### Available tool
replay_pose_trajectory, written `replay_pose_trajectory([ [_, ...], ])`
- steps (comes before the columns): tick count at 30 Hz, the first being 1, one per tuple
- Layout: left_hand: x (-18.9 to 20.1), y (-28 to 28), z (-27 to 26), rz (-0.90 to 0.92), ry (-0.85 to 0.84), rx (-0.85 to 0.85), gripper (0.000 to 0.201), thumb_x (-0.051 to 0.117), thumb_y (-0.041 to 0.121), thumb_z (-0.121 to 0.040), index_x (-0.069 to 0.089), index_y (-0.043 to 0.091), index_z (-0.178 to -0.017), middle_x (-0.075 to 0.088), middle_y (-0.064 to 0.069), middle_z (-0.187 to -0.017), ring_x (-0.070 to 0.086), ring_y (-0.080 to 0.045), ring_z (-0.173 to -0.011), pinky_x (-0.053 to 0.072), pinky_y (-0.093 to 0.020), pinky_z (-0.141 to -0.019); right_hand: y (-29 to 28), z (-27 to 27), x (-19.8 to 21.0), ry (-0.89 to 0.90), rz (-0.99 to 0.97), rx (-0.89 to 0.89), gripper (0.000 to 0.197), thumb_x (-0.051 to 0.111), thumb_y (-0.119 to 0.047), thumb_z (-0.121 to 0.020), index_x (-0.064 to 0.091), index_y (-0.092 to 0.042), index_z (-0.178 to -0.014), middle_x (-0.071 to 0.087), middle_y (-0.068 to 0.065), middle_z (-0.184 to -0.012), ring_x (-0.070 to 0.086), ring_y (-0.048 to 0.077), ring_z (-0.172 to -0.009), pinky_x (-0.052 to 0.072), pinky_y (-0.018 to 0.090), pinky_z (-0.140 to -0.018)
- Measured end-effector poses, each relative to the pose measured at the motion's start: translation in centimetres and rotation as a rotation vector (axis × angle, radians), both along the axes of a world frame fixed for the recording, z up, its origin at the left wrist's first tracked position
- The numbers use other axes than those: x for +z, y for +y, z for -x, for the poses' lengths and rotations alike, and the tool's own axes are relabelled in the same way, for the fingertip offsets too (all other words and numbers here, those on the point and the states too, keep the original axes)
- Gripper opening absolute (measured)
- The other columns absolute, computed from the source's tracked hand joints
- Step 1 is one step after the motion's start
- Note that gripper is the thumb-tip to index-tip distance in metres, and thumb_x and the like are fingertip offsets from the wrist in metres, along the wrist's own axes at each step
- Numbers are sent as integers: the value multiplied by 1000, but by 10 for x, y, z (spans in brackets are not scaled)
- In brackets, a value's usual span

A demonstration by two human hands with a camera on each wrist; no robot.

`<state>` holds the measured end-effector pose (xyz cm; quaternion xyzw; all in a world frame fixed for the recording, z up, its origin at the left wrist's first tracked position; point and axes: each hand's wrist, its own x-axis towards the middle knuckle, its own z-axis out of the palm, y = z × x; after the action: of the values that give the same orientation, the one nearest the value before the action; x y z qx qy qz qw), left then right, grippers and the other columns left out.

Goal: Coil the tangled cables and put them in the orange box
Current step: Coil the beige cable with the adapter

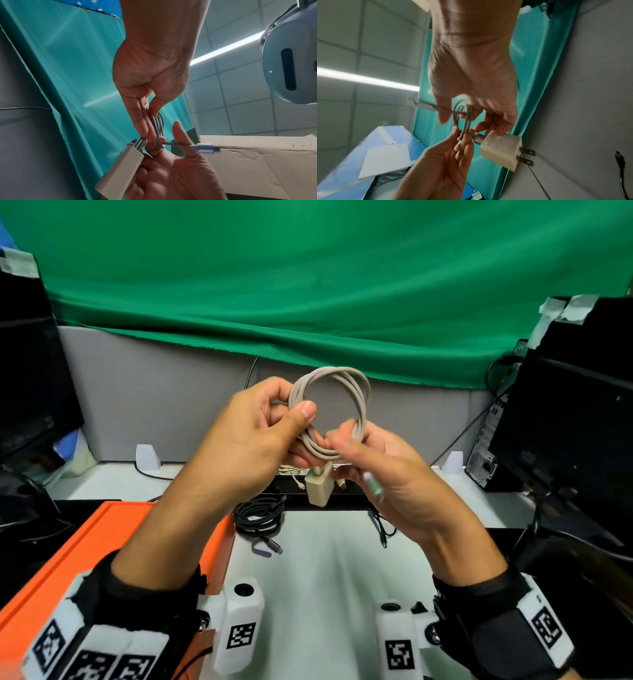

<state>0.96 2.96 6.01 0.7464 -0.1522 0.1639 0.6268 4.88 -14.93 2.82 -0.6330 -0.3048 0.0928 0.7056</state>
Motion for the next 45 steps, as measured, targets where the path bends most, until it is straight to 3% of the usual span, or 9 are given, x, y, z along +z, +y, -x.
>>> replay_pose_trajectory([
  [3, -1, -2, -2, 20, 2, 14, 10, 53, 13, -103, 54, 8, -94, 75, -18, -75, 75, -27, -65, 64, -37, -66, -2, -4, -2, -100, 62, -64, 1, 65, -21, -90, 64, -20, -89, 69, 5, -99, 62, 17, -94, 47, 34, -90],
  [8, -1, 0, -5, 121, 9, 49, 14, 50, 13, -104, 51, 8, -92, 75, -15, -74, 74, -23, -60, 62, -30, -60, -11, -5, 0, -161, 170, -61, 28, 47, -15, -107, 67, -6, -124, 73, 7, -122, 67, 21, -120, 45, 41, -112],
  [18, -3, -5, -9, 393, -17, 50, 15, 48, 19, -106, 53, 9, -96, 77, -6, -78, 75, -19, -66, 59, -23, -60, -19, -8, 4, 2, -10, -87, 32, 51, -36, -93, 72, -20, -110, 77, 4, -103, 70, 19, -90, 56, 32, -79],
  [22, -3, 4, -15, 470, 111, 16, 16, 50, 21, -105, 54, 9, -97, 77, -8, -84, 76, -21, -72, 60, -24, -61, -5, -12, -10, 145, -166, -108, 27, 54, -27, -97, 71, -15, -115, 74, 8, -105, 71, 27, -94, 62, 36, -75],
  [25, -4, 15, -16, 312, 243, 2, 17, 57, 28, -101, 55, 11, -96, 77, -12, -93, 75, -24, -69, 62, -30, -59, -7, -20, -20, 196, -185, -168, 23, 53, -17, -101, 72, -11, -113, 76, 5, -97, 74, 22, -86, 62, 32, -68],
  [31, -10, 41, -18, -668, 305, 239, 60, 46, 72, -89, 69, 17, -89, 76, 3, -79, 73, -20, -67, 61, -41, -71, -31, -35, -40, 233, 144, -175, 24, 53, -16, -103, 73, -13, -115, 76, 14, -100, 73, 25, -84, 61, 30, -66],
  [38, 2, 51, -4, -731, 206, 137, 46, 46, 70, -90, 68, 29, -86, 75, 13, -81, 71, -8, -67, 57, -34, -74, -35, -48, -79, 284, 577, -195, 21, 54, -13, -104, 72, -8, -112, 60, -15, -55, 57, 0, -50, 61, 50, -84],
  [41, 4, 52, 0, -774, 193, 74, 46, 46, 69, -90, 67, 28, -89, 75, 15, -85, 70, -5, -69, 57, -35, -73, -31, -57, -96, 364, 603, -199, 20, 55, -13, -104, 71, -5, -113, 60, -13, -54, 57, 2, -48, 58, 53, -90],
  [45, 4, 52, 2, -810, 181, 29, 45, 47, 68, -91, 67, 28, -90, 75, 16, -85, 70, -6, -72, 58, -37, -75, -31, -78, -116, 400, 696, -247, 20, 59, -14, -102, 79, -13, -101, 65, -1, -70, 57, 11, -56, 60, 41, -74],
])
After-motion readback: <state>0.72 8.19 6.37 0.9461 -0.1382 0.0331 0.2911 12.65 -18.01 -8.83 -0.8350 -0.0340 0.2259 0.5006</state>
